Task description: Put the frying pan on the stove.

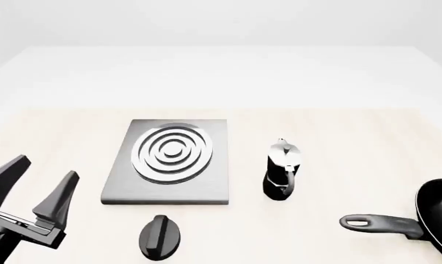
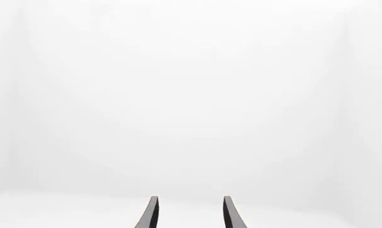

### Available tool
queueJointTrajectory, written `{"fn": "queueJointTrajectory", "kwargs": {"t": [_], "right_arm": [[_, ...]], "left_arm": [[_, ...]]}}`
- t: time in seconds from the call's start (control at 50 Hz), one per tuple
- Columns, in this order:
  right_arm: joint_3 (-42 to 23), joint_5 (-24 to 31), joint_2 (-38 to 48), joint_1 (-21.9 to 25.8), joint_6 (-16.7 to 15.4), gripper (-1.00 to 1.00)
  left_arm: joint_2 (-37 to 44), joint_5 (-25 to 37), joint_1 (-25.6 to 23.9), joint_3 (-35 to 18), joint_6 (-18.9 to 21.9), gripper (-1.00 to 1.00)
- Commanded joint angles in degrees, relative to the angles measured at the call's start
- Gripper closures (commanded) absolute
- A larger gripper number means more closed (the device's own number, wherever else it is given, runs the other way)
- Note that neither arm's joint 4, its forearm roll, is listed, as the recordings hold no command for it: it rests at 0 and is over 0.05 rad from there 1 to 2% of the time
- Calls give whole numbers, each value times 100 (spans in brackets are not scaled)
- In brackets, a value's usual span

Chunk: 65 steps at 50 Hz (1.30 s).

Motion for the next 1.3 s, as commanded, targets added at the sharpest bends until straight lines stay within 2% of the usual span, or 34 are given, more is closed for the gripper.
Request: {"fn": "queueJointTrajectory", "kwargs": {"t": [0.02, 0.32, 0.5, 0.74, 0.94, 1.3], "right_arm": [[-941, 469, 0, 112, -150, -100], [-1952, 1059, 0, 279, -357, -100], [-2828, 1648, 0, 378, -489, -100], [-3575, 2076, 0, 402, -527, -100], [-3769, 2091, 0, 497, -590, -100], [-3651, 1923, 0, 469, -532, -100]], "left_arm": [[601, -291, -541, -333, 142, -100], [1122, -562, -1105, -532, 229, -100], [1594, -604, -1604, -993, 398, -100], [2173, -896, -2127, -1304, 450, -100], [2716, -1188, -2473, -1475, 448, -100], [3512, -1528, -3056, -1795, 394, -100]]}}
